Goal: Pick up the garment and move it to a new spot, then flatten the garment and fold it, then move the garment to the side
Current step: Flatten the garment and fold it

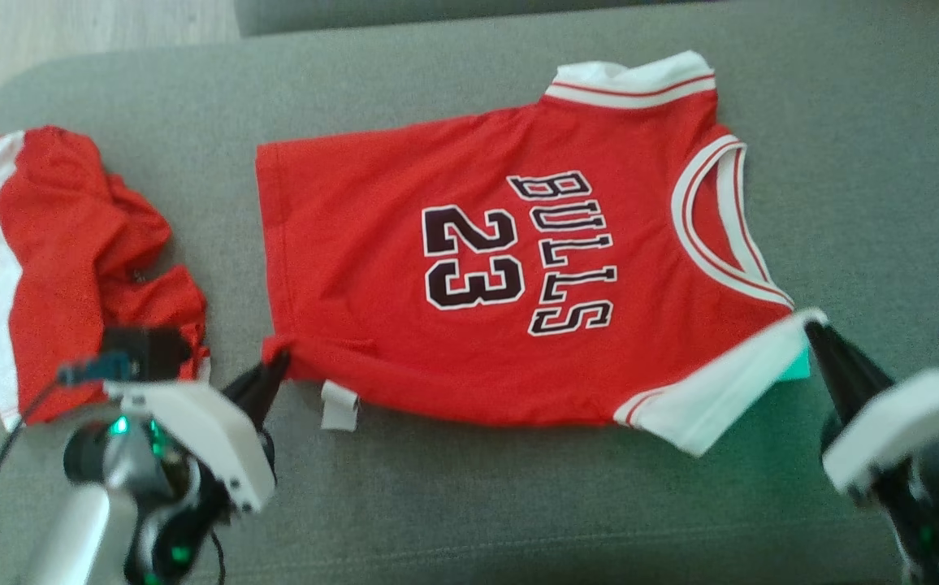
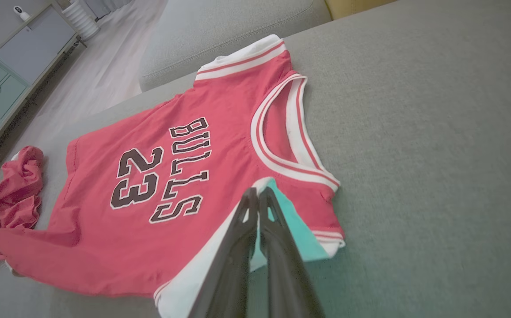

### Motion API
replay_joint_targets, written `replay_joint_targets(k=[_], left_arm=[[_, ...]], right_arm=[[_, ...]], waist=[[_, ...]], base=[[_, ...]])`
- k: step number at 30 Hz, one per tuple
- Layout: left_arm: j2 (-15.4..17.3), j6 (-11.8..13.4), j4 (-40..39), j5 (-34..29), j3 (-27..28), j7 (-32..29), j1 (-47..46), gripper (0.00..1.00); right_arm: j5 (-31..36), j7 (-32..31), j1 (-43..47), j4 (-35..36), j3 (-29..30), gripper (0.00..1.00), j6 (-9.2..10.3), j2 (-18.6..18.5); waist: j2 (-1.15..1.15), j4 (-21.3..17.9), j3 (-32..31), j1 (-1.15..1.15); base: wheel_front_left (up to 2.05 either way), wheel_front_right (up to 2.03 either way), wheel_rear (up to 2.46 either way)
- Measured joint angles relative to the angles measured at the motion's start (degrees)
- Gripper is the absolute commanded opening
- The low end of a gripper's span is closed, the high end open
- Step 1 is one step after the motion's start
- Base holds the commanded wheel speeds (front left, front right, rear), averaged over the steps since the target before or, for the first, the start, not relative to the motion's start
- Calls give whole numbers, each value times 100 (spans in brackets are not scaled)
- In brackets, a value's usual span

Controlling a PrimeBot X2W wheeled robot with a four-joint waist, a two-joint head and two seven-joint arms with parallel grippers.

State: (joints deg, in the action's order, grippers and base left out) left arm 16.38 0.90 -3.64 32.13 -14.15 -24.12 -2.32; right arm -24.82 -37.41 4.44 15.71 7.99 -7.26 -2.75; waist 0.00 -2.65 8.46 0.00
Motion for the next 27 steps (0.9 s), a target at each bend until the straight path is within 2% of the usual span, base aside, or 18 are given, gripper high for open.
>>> replay_joint_targets(k=[6, 15, 16, 17, 18, 23, 27], left_arm=[[-35, -108, 813, 616, 60, -682, -917, 0], [-189, -240, 1885, 1004, 209, -932, -1774, 0], [-265, -300, 2091, 1044, 208, -834, -1880, 52], [-303, -321, 2185, 1058, 210, -766, -1926, 100], [-344, -348, 2265, 1057, 218, -666, -1955, 100], [-549, -368, 2486, 970, 383, 302, -2025, 100], [-563, -335, 2537, 339, 374, 1497, -2022, 100]], right_arm=[[-160, 109, -1383, -1255, -111, 0, 0, -304], [-352, 987, -2698, -2825, -486, 0, 0, -549], [-445, 1227, -2859, -3123, -611, 5, 0, -559], [-491, 1352, -2915, -3245, -695, 43, 0, -575], [-528, 1530, -2952, -3333, -773, 100, 0, -587], [-568, 2599, -2980, -3568, -1067, 100, 0, -691], [-204, 3653, -2937, -3505, -1268, 100, 0, -770]], waist=[[0, 46, 335, 1], [0, 139, 611, 1], [0, 157, 667, 1], [0, 166, 694, 1], [0, 176, 714, 1], [0, 207, 769, 1], [0, 227, 756, 1]], base=[[0, 0, 0], [0, 0, 0], [0, 0, 0], [0, 0, 0], [0, 0, 0], [0, 0, 0], [0, 0, 0]])
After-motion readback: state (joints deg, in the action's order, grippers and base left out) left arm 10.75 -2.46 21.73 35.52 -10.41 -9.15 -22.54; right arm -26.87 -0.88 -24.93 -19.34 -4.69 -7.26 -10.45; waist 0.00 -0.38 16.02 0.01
